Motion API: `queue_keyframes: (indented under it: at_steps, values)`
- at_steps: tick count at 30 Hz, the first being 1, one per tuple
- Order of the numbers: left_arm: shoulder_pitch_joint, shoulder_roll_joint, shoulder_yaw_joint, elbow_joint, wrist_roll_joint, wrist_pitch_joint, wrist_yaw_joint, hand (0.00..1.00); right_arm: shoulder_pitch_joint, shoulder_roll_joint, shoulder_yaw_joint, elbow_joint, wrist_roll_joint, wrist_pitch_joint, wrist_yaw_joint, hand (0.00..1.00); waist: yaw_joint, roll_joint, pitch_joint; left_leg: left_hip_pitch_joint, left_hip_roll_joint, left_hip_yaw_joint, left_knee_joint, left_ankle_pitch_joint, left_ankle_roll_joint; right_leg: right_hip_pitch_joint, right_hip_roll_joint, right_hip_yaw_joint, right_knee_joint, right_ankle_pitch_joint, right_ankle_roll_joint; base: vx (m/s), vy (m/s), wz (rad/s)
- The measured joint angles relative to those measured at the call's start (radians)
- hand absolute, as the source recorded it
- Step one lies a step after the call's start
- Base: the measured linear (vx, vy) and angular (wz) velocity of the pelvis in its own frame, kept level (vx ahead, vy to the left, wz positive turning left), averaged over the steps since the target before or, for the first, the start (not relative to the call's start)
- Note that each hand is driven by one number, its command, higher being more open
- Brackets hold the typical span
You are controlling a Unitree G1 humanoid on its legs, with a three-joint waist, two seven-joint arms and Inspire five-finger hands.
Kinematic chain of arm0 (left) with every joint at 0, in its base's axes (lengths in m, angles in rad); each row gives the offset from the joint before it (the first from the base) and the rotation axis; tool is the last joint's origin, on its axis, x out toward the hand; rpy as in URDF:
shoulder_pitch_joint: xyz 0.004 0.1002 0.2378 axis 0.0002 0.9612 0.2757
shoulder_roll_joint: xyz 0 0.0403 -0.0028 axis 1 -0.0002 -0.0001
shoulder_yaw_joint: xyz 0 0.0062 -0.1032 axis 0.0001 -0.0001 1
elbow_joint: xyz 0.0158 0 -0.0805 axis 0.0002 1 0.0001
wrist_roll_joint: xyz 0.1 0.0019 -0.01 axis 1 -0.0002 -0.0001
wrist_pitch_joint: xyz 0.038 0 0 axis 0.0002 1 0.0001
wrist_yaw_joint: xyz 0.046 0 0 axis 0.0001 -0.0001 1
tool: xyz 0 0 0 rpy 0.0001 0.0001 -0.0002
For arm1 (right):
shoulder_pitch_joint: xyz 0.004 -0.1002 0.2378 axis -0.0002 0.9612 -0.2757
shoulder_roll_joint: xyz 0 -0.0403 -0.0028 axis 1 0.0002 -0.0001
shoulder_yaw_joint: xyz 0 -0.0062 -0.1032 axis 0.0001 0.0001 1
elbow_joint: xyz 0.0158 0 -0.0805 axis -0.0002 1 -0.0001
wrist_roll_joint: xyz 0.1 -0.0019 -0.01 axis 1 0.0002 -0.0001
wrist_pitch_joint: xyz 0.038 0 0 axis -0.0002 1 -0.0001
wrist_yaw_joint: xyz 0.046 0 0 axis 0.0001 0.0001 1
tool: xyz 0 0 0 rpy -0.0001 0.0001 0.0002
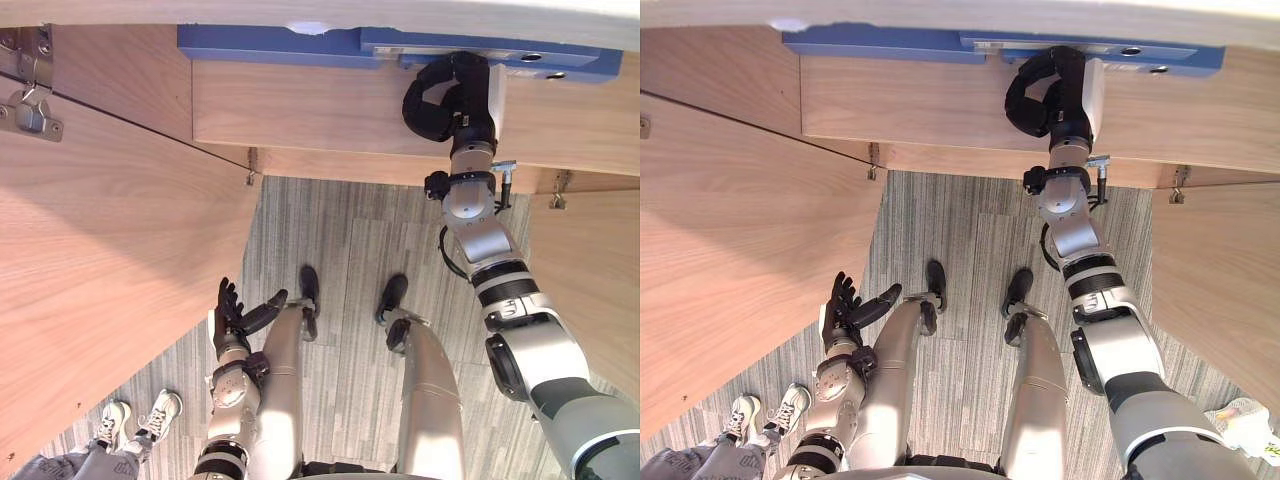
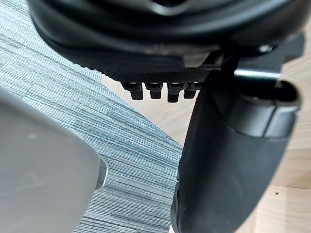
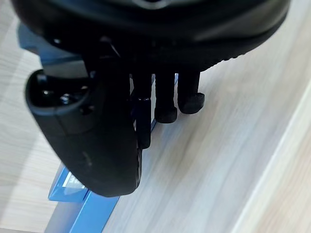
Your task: Walk over to the cabinet, pick up the folder, carry it to the office cabinet, place the folder inside the office cabinet, then close the office cabinet door
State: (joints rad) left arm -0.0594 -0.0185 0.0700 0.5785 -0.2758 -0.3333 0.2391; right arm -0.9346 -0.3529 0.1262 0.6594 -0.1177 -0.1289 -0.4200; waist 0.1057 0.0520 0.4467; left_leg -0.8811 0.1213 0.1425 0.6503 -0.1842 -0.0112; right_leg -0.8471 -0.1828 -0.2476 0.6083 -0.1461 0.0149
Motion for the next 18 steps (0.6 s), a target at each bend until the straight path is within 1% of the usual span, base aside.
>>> queue_keyframes:
  at_steps: [4,5,6,7,8,9,11,12,14,15,16,17,18]
  values:
    - [0.0,-0.014,-0.001,-0.024,0.0,0.0,0.0,1.0,0.001,-0.002,-0.001,-0.013,0.016,0.019,0.0,0.0,-0.002,0.0,0.0,0.0,0.001,-0.001,0.003,0.002,0.0,0.002,0.001,-0.001,0.0,0.003,-0.001,-0.02,-0.017,0.0]
    - [0.0,-0.014,-0.001,-0.032,0.0,0.0,0.001,1.0,0.028,-0.002,-0.004,-0.068,0.016,0.034,-0.002,0.0,-0.007,0.0,0.0,0.0,0.002,-0.003,0.011,0.002,0.0,0.006,0.001,-0.004,0.0,0.003,-0.001,0.0,0.0,0.0]
    - [0.0,-0.015,-0.001,-0.034,0.0,0.0,0.001,1.0,0.05,-0.004,-0.005,-0.107,0.016,0.036,-0.004,0.0,-0.008,0.0,0.0,0.002,0.003,-0.004,0.013,0.002,0.0,0.01,0.002,-0.005,0.0,0.003,-0.001,-0.01,-0.027,0.04]
    - [0.0,-0.016,-0.001,-0.038,0.0,0.002,0.001,1.0,0.108,-0.007,-0.007,-0.201,0.016,0.035,-0.01,0.0,-0.01,0.0,0.0,0.011,0.004,-0.005,0.014,0.002,0.0,0.022,0.002,-0.008,-0.002,0.003,-0.001,0.01,-0.02,0.03]
    - [0.0,-0.017,-0.001,-0.039,0.0,0.004,0.001,1.0,0.142,-0.007,-0.008,-0.247,0.015,0.032,-0.014,0.0,-0.011,0.0,0.0,0.018,0.004,-0.005,0.013,0.002,0.0,0.031,0.002,-0.009,-0.004,0.003,-0.001,0.02,-0.028,0.05]
    - [0.0,-0.017,-0.001,-0.039,0.001,0.014,0.001,1.0,0.223,-0.002,-0.008,-0.338,0.016,0.02,-0.016,0.0,-0.015,0.0,0.0,0.055,0.003,-0.004,0.005,0.002,0.0,0.068,0.002,-0.012,-0.013,0.003,-0.001,0.02,-0.023,0.04]
    - [0.002,-0.016,-0.002,-0.039,0.001,0.021,-0.002,1.0,0.312,0.012,-0.006,-0.405,0.015,-0.004,-0.014,0.0,-0.016,-0.001,0.0,0.109,0.002,-0.004,-0.013,0.001,0.0,0.123,0.005,-0.013,-0.032,0.003,-0.001,0.01,-0.012,0.02]
    - [0.01,-0.008,-0.003,-0.038,0.002,0.021,-0.005,1.0,0.407,0.046,0.002,-0.453,0.015,-0.039,-0.006,0.0,-0.021,-0.004,-0.002,0.167,0.0,-0.003,-0.041,-0.001,-0.002,0.179,0.009,-0.014,-0.055,0.002,0.0,-0.01,-0.03,0.01]
    - [0.021,0.02,-0.011,-0.02,0.002,0.021,-0.012,1.0,0.497,0.087,0.034,-0.457,0.015,-0.072,0.022,0.0,-0.04,-0.006,-0.003,0.228,-0.001,-0.002,-0.067,-0.001,-0.003,0.24,0.013,-0.017,-0.086,0.004,0.003,-0.01,-0.018,0.0]
    - [0.024,0.031,-0.014,-0.01,0.002,0.023,-0.019,1.0,0.528,0.096,0.045,-0.455,0.014,-0.075,0.038,0.0,-0.045,-0.008,-0.004,0.247,-0.001,-0.001,-0.077,0.0,-0.004,0.258,0.017,-0.017,-0.098,0.007,0.006,-0.01,-0.028,-0.04]
    - [0.03,0.054,-0.021,0.015,0.004,0.025,-0.03,1.0,0.59,0.104,0.073,-0.439,0.013,-0.077,0.074,0.0,-0.053,-0.012,-0.006,0.29,-0.002,0.003,-0.109,0.006,-0.008,0.299,0.024,-0.017,-0.133,0.016,0.009,0.04,-0.028,-0.07]
    - [0.037,0.071,-0.024,0.037,0.004,0.031,-0.037,1.0,0.647,0.112,0.088,-0.404,0.0,-0.077,0.106,1.0,-0.058,-0.016,-0.008,0.335,-0.003,0.008,-0.146,0.017,-0.01,0.344,0.031,-0.017,-0.172,0.029,0.011,0.07,-0.025,-0.06]
    - [0.041,0.079,-0.026,0.051,0.004,0.033,-0.04,1.0,0.678,0.119,0.09,-0.379,-0.011,-0.077,0.121,1.0,-0.06,-0.02,-0.01,0.361,-0.005,0.01,-0.166,0.024,-0.011,0.369,0.033,-0.017,-0.19,0.035,0.012,0.09,-0.02,-0.07]
